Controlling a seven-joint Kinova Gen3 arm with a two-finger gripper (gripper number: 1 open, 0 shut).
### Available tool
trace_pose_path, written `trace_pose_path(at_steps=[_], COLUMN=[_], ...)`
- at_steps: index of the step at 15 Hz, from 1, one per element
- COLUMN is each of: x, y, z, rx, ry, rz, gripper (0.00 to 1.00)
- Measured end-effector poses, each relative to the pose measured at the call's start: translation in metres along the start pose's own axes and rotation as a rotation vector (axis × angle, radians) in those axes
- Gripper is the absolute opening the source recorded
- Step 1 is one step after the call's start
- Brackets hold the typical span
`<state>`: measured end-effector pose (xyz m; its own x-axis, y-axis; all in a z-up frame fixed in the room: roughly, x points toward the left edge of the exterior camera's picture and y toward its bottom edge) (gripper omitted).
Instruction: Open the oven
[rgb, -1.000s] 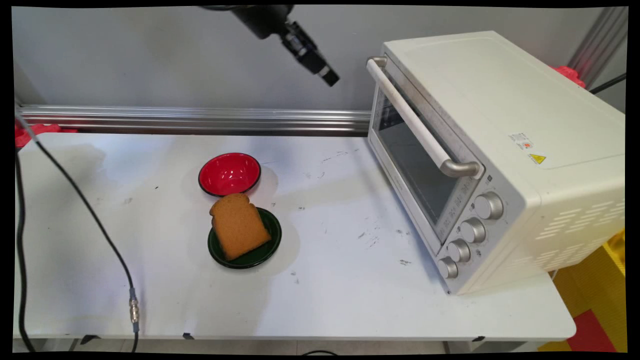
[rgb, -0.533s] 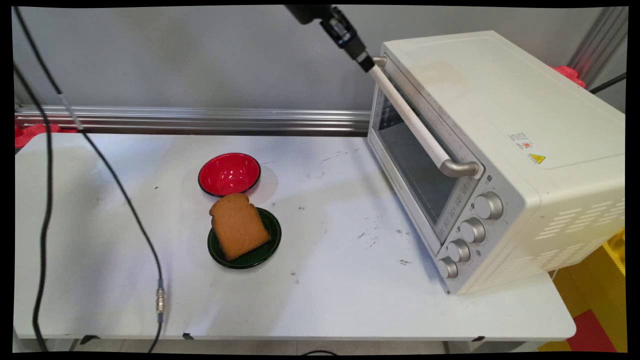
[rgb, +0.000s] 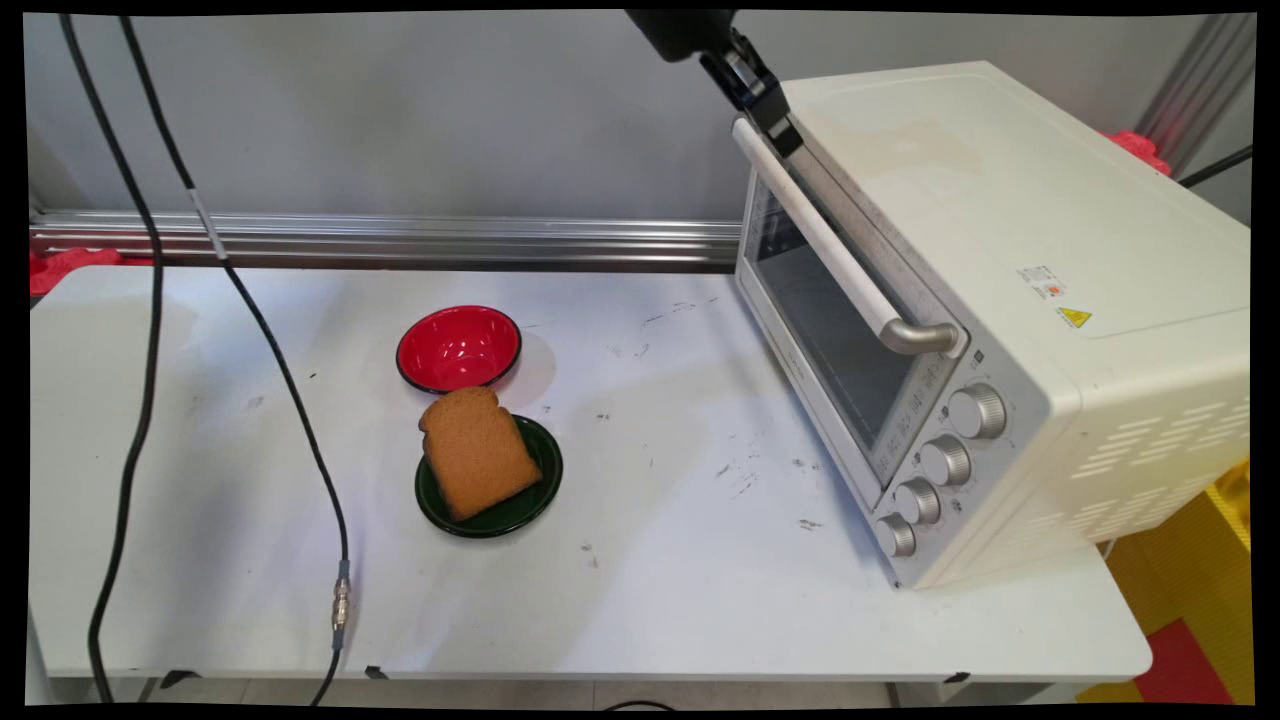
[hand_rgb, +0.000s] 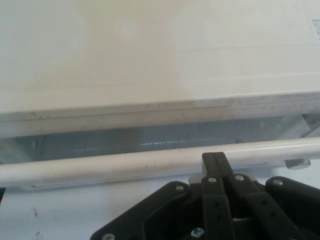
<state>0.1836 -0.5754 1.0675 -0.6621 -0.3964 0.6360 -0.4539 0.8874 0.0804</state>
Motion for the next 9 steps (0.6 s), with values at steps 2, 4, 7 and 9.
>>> trace_pose_path(at_steps=[2,4,7,9], x=[0.001,0.002,0.003,0.003], y=[0.000,0.001,0.001,0.001], z=[0.008,0.016,0.029,0.037], rx=[-0.004,-0.008,-0.012,-0.012], ry=[-0.002,-0.002,0.000,0.001], rz=[0.002,0.005,0.010,0.011], gripper=[0.00,0.00,0.00,0.00])
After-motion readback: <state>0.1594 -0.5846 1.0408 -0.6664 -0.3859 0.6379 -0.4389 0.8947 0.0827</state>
